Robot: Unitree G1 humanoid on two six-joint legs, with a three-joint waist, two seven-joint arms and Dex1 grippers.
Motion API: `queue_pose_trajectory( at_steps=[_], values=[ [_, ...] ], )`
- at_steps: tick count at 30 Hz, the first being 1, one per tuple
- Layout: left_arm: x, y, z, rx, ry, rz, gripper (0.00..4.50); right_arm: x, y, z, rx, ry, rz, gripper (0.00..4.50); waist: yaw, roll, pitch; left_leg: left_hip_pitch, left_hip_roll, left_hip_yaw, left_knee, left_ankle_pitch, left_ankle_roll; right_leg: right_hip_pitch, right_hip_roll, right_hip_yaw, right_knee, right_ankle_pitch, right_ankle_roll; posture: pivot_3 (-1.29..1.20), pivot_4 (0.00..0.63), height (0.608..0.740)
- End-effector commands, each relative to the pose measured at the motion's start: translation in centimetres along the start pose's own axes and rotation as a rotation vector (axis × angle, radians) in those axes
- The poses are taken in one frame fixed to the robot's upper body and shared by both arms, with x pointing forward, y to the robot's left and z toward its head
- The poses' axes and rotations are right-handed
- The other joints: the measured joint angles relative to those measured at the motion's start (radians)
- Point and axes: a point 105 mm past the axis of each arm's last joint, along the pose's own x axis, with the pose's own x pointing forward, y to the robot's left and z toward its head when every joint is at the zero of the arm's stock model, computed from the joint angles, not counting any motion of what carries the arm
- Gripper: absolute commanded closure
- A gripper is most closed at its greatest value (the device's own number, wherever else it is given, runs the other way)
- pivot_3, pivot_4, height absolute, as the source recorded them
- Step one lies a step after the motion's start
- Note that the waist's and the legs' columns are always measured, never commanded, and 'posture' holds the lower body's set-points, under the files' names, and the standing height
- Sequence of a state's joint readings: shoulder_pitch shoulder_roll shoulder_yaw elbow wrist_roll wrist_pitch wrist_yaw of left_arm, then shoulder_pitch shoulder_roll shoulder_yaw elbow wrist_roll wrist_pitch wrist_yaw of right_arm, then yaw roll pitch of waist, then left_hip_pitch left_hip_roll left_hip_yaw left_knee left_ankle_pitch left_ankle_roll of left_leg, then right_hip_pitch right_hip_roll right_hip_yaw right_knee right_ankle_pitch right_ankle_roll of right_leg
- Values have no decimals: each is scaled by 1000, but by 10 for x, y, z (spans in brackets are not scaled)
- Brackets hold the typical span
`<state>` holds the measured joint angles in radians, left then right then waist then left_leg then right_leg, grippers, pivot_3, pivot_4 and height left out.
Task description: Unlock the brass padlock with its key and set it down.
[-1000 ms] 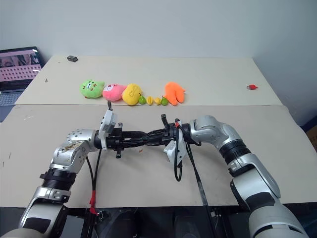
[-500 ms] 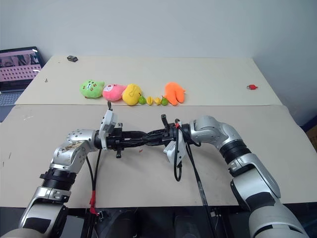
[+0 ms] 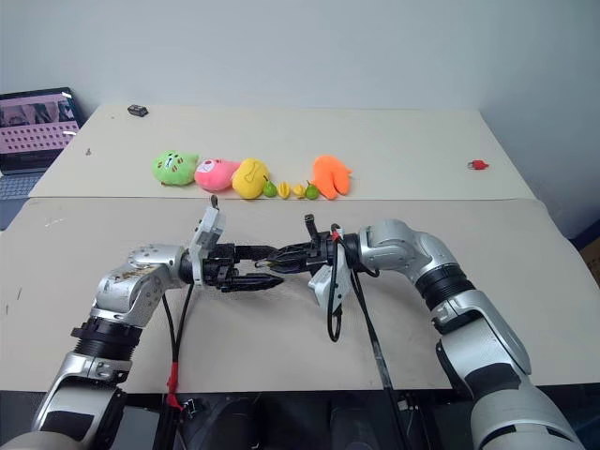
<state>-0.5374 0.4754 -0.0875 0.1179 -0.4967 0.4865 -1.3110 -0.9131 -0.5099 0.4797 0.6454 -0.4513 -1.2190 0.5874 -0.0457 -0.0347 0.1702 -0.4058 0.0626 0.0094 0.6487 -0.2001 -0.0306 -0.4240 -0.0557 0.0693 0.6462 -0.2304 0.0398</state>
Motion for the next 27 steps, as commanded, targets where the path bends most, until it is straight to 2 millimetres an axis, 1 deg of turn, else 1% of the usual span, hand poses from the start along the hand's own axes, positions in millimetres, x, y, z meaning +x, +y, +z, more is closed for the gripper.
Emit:
queue_pose_trajectory(
  at_steps=[1, 6, 8, 12, 15, 17, 19, 23, 25, 27],
  values=[
    [0, -4, 12, 69, -25, 0, 74, -4, -17, -1, -40, 7, -52, 4307, -1, 0, 0, 0, 0, 0, 0, 0, 0, 0, 0, 0, 0, 0, 0, 0, 150, 722],
    [-7, -9, 12, 39, -23, 10, 74, -9, -15, -6, -35, 31, -41, 4307, -2, 0, 0, 0, 0, 0, 0, 0, 0, 0, 0, 0, 0, 0, 0, 0, 150, 722],
    [-11, -7, 13, 33, -28, 37, 74, -10, -14, -7, -32, 40, -39, 4307, -1, 0, 0, 0, 0, 0, 0, 0, 0, 0, 0, 0, 0, 0, 0, 0, 150, 722],
    [-34, 16, 19, -22, -94, 224, 74, -21, -12, -17, -21, 94, -34, 4307, 0, 0, 0, 0, 0, 0, 0, 0, 0, 0, 0, 0, 0, 0, 0, 0, 150, 722],
    [-48, 28, 23, -40, -149, 330, 74, -27, -12, -21, -18, 121, -39, 4307, 0, 0, 0, 0, 0, 0, 0, 0, 0, 0, 0, 0, 0, 0, 0, 0, 150, 722],
    [-54, 31, 26, -51, -188, 374, 74, -31, -11, -23, -15, 137, -42, 4307, -1, 0, 0, 0, 0, 0, 0, 0, 0, 0, 0, 0, 0, 0, 0, 0, 150, 722],
    [-54, 28, 26, -40, -196, 381, 74, -34, -11, -25, -13, 151, -48, 4307, -1, 0, 0, 0, 0, 0, 0, 0, 0, 0, 0, 0, 0, 0, 0, 0, 150, 722],
    [-48, 24, 20, -75, -189, 381, 74, -37, -17, -28, -37, 170, -53, 4307, -1, 0, 0, 0, 0, 0, 0, 0, 0, 0, 0, 0, 0, 0, 0, 0, 150, 722],
    [-42, 18, 13, -112, -164, 352, 74, -36, -24, -27, -61, 165, -57, 4307, -1, 0, 0, 0, 0, 0, 0, 0, 0, 0, 0, 0, 0, 0, 0, 0, 150, 722],
    [-36, 15, 12, -144, -175, 342, 74, -34, -31, -26, -81, 158, -70, 4307, -1, 0, 0, 0, 0, 0, 0, 0, 0, 0, 0, 0, 0, 0, 0, 0, 150, 722]
  ],
)
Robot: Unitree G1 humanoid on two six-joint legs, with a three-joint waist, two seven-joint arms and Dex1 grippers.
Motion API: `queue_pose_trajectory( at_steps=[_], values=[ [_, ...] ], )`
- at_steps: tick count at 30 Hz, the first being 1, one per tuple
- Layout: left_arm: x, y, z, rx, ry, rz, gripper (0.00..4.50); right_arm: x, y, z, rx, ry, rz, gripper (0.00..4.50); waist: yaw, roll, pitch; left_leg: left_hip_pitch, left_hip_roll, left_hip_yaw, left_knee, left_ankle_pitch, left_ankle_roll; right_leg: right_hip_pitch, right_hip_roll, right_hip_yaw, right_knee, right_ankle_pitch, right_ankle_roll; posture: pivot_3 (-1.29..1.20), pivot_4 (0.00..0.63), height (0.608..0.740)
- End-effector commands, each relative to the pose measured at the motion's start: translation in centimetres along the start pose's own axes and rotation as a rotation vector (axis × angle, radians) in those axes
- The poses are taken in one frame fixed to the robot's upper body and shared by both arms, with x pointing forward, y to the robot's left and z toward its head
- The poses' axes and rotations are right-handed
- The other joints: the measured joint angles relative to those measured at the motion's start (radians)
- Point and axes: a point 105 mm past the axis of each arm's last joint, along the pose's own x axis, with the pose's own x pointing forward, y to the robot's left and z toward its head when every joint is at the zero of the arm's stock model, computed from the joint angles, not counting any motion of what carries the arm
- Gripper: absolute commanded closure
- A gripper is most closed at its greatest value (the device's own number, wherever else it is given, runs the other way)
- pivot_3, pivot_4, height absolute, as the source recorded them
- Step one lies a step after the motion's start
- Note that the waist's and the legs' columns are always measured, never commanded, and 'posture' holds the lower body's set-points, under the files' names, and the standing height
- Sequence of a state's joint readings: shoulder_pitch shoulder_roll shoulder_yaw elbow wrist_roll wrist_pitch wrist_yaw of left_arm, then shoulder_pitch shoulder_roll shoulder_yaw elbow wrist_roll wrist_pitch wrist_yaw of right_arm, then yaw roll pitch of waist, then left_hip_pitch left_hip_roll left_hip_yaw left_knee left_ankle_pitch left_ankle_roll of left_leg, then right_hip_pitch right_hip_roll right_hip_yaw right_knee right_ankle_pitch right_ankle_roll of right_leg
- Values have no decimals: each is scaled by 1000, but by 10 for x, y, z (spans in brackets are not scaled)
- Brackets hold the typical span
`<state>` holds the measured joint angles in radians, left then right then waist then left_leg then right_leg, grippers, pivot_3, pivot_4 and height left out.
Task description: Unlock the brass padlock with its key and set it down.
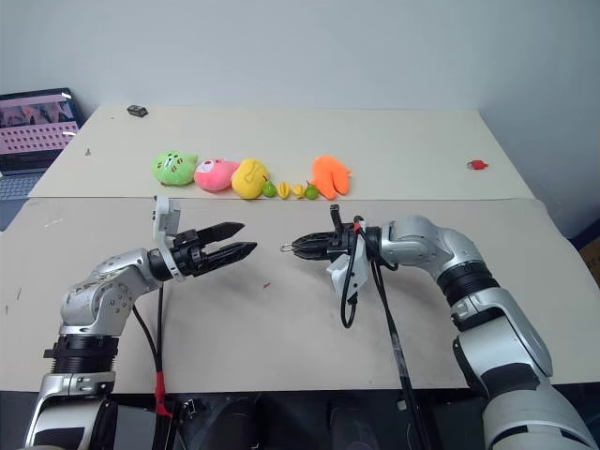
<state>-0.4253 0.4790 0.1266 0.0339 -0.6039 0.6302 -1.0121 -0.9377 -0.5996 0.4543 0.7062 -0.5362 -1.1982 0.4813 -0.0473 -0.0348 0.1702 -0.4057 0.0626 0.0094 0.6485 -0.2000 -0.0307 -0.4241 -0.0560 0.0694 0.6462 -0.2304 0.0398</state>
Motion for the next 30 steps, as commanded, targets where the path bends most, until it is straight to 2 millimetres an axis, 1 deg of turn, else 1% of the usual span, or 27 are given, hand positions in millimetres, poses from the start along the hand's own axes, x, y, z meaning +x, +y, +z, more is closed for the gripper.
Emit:
queue_pose_trajectory(
  at_steps=[1, 3, 5, 6, 7, 9, 10, 15, 16, 17, 24, 30],
  values=[
    [9, -16, 6, -24, -37, -53, 74, -3, -35, -1, -77, 4, -92, 4307, 0, 0, 0, 0, 0, 0, 0, 0, 0, 0, 0, 0, 0, 0, 0, 0, 150, 722],
    [12, -21, 9, -27, -56, -67, 74, -2, -38, -1, -81, 4, -99, 4307, 1, 0, 0, 0, 0, 0, 0, 0, 0, 0, 0, 0, 0, 0, 0, 0, 150, 722],
    [12, -24, 9, -10, -56, -75, 74, -2, -37, -1, -79, 5, -98, 4307, 1, 0, 0, 0, 0, 0, 0, 0, 0, 0, 0, 0, 0, 0, 0, 0, 150, 722],
    [12, -23, 9, 0, -58, -68, 575, -2, -35, -1, -77, 5, -95, 4307, 1, 0, 0, 0, 0, 0, 0, 0, 0, 0, 0, 0, 0, 0, 0, 0, 150, 722],
    [12, -23, 8, -2, -58, -69, 787, -2, -34, -1, -75, 5, -92, 4307, 1, 0, 0, 0, 0, 0, 0, 0, 0, 0, 0, 0, 0, 0, 0, 0, 150, 722],
    [11, -21, 9, 15, -57, -69, 1437, -2, -32, -1, -72, 6, -87, 4307, 0, 0, 0, 0, 0, 0, 0, 0, 0, 0, 0, 0, 0, 0, 0, 0, 150, 722],
    [11, -21, 10, 18, -59, -75, 1932, -2, -32, -2, -71, 8, -87, 4307, 0, 0, 0, 0, 0, 0, 0, 0, 0, 0, 0, 0, 0, 0, 0, 0, 150, 722],
    [12, -18, 17, 29, -69, -68, 3799, -3, -30, -3, -67, 12, -84, 4307, 1, 0, 0, 0, 0, 0, 0, 0, 0, 0, 0, 0, 0, 0, 0, 0, 150, 722],
    [12, -18, 17, 31, -65, -72, 4270, -3, -30, -3, -67, 13, -83, 4307, 1, 0, 0, 0, 0, 0, 0, 0, 0, 0, 0, 0, 0, 0, 0, 0, 150, 722],
    [13, -18, 16, 38, -58, -73, 4439, -3, -30, -3, -66, 12, -83, 4307, 1, 0, 0, 0, 0, 0, 0, 0, 0, 0, 0, 0, 0, 0, 0, 0, 150, 722],
    [17, -22, 15, 80, -47, -106, 4439, -1, -31, 0, -74, 4, -87, 4307, 1, 0, 0, 0, 0, 0, 0, 0, 0, 0, 0, 0, 0, 0, 0, 0, 150, 722],
    [30, -18, 27, 141, -78, -121, 4439, 1, -32, 2, -80, -6, -89, 4307, 1, 0, 0, 0, 0, 0, 0, 0, 0, 0, 0, 0, 0, 0, 0, 0, 150, 722]
  ],
)
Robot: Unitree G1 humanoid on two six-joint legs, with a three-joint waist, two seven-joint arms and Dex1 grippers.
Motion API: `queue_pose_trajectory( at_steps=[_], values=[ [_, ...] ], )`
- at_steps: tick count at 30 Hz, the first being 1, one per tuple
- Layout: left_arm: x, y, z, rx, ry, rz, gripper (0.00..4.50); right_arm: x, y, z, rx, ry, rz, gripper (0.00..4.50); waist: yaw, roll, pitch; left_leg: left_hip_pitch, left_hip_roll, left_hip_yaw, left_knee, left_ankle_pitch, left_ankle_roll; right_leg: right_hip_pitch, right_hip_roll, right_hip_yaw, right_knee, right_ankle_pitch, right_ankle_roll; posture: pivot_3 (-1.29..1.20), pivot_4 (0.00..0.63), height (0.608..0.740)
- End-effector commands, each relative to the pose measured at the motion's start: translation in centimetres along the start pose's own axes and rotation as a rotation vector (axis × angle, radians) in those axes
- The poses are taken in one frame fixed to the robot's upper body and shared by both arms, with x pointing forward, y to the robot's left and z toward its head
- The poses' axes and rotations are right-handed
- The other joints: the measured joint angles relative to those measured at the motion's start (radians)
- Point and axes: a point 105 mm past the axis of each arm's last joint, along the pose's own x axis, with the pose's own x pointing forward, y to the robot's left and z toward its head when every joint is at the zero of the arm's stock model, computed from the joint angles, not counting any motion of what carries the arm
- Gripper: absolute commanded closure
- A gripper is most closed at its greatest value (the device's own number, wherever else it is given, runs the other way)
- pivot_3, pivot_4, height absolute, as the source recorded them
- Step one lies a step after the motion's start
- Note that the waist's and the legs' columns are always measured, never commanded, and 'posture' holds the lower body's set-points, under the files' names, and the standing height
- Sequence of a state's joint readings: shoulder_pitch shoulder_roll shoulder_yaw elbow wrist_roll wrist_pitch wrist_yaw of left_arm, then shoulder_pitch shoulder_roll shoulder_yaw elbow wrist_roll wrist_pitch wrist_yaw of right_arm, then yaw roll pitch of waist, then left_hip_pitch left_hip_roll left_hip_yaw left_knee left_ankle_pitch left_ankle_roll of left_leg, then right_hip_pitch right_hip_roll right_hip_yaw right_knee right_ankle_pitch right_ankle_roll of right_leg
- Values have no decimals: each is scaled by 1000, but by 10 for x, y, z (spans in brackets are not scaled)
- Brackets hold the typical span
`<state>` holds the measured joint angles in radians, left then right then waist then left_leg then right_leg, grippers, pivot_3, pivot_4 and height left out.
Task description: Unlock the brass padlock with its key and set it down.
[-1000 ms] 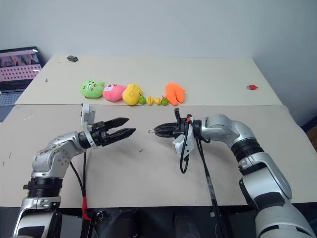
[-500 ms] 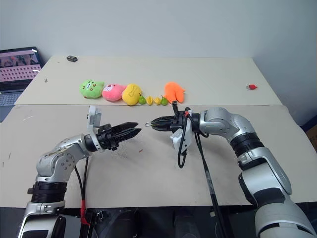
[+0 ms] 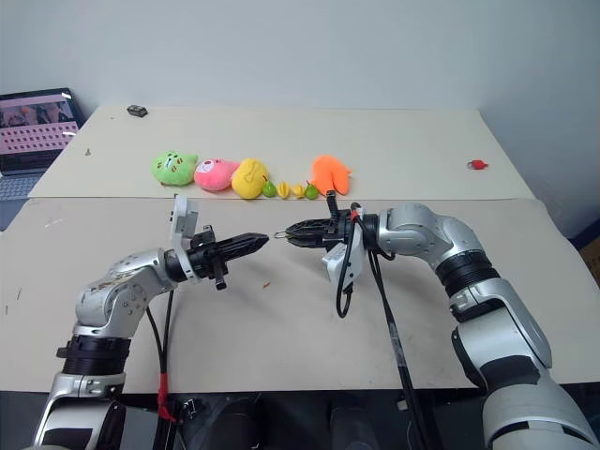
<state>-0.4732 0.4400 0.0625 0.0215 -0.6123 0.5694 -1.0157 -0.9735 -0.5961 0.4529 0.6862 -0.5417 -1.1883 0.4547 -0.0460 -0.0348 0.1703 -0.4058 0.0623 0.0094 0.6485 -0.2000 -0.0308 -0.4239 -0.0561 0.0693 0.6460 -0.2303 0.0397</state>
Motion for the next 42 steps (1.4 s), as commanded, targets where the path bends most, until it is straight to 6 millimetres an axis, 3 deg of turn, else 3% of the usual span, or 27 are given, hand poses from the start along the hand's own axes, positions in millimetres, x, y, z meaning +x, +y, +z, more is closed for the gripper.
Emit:
queue_pose_trajectory(
  at_steps=[1, 17, 34, 42],
  values=[
    [9, 0, 18, 87, -43, -27, 4439, -1, -15, 1, -32, -1, -54, 4307, 0, 0, 0, 0, 0, 0, 0, 0, 0, 0, 0, 0, 0, 0, 0, 0, 150, 722],
    [17, 3, 13, 86, -38, -46, 4439, 1, -23, 1, -43, -2, -83, 4307, 0, 0, 0, 0, 0, 0, 0, 0, 0, 0, 0, 0, 0, 0, 0, 0, 150, 722],
    [14, 8, 14, 71, -58, -11, 4439, -3, -44, -14, -86, 50, -134, 4307, -1, 0, 0, 0, 0, 0, 0, 0, 0, 0, 0, 0, 0, 0, 0, 0, 150, 722],
    [15, 13, 20, 54, -91, 11, 4439, -4, -39, -11, -84, 38, -118, 4307, -1, 0, 0, 0, 0, 0, 0, 0, 0, 0, 0, 0, 0, 0, 0, 0, 150, 722]
  ],
)
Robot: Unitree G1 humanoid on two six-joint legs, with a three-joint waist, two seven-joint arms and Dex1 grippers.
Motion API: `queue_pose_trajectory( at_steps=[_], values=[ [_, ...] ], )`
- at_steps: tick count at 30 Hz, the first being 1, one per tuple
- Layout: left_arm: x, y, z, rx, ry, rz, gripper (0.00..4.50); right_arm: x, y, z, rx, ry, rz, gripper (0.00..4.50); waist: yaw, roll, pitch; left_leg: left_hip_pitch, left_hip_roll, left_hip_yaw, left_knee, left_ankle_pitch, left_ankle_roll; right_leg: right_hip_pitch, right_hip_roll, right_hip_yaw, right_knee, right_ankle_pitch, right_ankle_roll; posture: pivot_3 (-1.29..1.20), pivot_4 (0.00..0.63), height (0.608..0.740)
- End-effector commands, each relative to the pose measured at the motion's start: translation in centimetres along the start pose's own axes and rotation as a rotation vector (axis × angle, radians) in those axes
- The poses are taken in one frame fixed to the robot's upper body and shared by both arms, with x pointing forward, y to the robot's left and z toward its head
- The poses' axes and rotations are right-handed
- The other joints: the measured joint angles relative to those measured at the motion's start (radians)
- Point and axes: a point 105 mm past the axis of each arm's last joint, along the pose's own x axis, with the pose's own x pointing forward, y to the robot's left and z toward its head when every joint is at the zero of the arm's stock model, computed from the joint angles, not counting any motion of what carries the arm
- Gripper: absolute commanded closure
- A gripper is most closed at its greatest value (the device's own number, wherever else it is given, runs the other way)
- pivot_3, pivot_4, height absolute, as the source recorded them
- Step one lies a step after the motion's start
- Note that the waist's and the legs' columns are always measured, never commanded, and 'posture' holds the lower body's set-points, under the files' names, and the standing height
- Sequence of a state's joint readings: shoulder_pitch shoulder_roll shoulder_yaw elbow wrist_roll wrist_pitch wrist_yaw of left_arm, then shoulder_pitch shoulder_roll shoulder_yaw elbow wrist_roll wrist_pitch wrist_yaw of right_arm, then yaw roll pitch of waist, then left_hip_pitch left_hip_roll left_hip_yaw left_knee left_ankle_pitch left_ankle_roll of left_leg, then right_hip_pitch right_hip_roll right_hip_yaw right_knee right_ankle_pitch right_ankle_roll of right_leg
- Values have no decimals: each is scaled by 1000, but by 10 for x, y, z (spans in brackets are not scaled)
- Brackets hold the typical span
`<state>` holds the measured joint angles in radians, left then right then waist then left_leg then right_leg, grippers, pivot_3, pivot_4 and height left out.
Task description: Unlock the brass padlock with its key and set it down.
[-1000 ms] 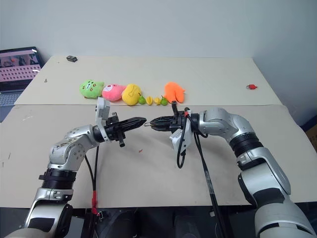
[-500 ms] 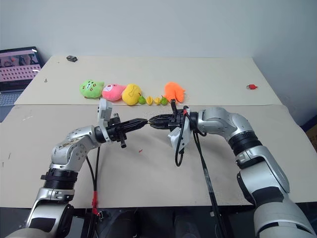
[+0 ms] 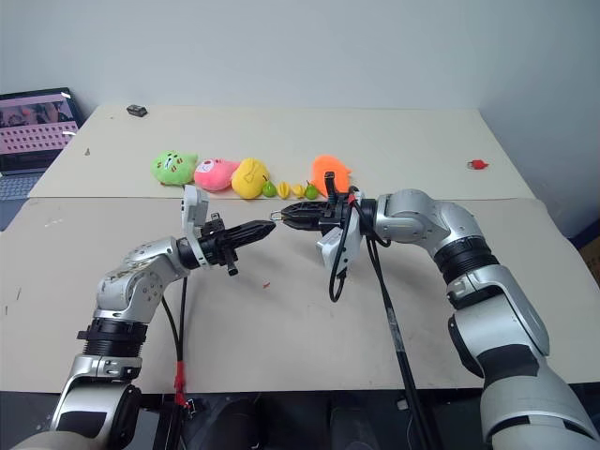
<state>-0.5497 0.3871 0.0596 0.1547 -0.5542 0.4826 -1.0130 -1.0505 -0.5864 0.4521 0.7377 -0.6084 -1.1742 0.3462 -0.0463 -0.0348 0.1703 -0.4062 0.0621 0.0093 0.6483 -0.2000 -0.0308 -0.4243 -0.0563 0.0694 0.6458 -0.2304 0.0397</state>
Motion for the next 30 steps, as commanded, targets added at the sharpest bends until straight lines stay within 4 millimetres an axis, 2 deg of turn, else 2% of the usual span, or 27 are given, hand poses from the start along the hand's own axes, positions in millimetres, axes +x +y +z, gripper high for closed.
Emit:
queue_pose_trajectory(
  at_steps=[1, 4, 10, 18, 22, 26, 30],
  values=[
    [4, -4, 18, 29, -60, -25, 4439, -5, -15, -1, -28, 2, -52, 4307, 0, 0, 0, 0, 0, 0, 0, 0, 0, 0, 0, 0, 0, 0, 0, 0, 150, 722],
    [5, -5, 19, 22, -63, -33, 4439, -6, -12, -2, -24, 8, -43, 4307, 0, 0, 0, 0, 0, 0, 0, 0, 0, 0, 0, 0, 0, 0, 0, 0, 150, 722],
    [5, -4, 20, 21, -67, -23, 4439, -2, -25, 2, -39, -9, -86, 4307, -1, 0, 0, 0, 0, 0, 0, 0, 0, 0, 0, 0, 0, 0, 0, 0, 150, 722],
    [4, 2, 21, 15, -85, 15, 4439, -1, -27, 4, -49, -20, -95, 4307, 0, 0, 0, 0, 0, 0, 0, 0, 0, 0, 0, 0, 0, 0, 0, 0, 150, 722],
    [4, 2, 22, 10, -92, 24, 4439, 0, -20, 11, -51, -45, -77, 4307, 0, 0, 0, 0, 0, 0, 0, 0, 0, 0, 0, 0, 0, 0, 0, 0, 150, 722],
    [5, 6, 28, -16, -130, 49, 4439, 0, 3, 17, -21, -62, -17, 4307, 1, 0, 0, 0, 0, 0, 0, 0, 0, 0, 0, 0, 0, 0, 0, 0, 150, 722],
    [5, 7, 27, -23, -132, 54, 4439, 3, 1, 17, -7, -57, -38, 4307, 1, 0, 0, 0, 0, 0, 0, 0, 0, 0, 0, 0, 0, 0, 0, 0, 150, 722]
  ],
)
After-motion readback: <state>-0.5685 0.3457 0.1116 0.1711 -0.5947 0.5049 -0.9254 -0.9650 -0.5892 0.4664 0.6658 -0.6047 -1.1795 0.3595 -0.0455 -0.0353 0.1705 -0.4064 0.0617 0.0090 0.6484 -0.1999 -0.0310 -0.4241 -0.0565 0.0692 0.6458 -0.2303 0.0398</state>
